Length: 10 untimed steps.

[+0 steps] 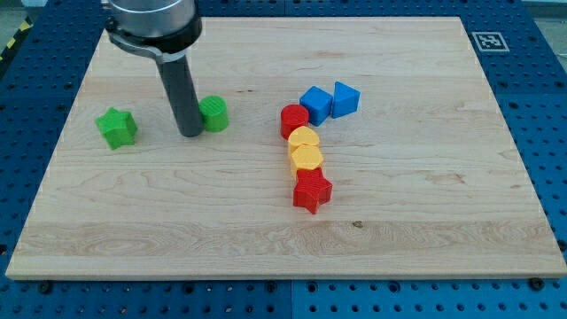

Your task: Push the green star a bit up

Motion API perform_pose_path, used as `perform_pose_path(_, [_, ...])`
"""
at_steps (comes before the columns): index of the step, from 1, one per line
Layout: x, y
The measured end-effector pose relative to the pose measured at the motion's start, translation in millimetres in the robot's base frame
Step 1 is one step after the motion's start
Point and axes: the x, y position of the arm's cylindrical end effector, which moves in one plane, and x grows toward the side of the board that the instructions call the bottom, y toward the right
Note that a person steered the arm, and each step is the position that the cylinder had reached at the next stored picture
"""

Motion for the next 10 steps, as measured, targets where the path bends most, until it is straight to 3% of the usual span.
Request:
perform_pose_path(3, [7.8, 27.0])
perform_pose_path(4, [50.9, 1.4])
perform_pose_path(6, [69.0, -151.2])
perform_pose_path(7, [53.1, -182.0])
perform_pose_path(10, [24.4, -135.5])
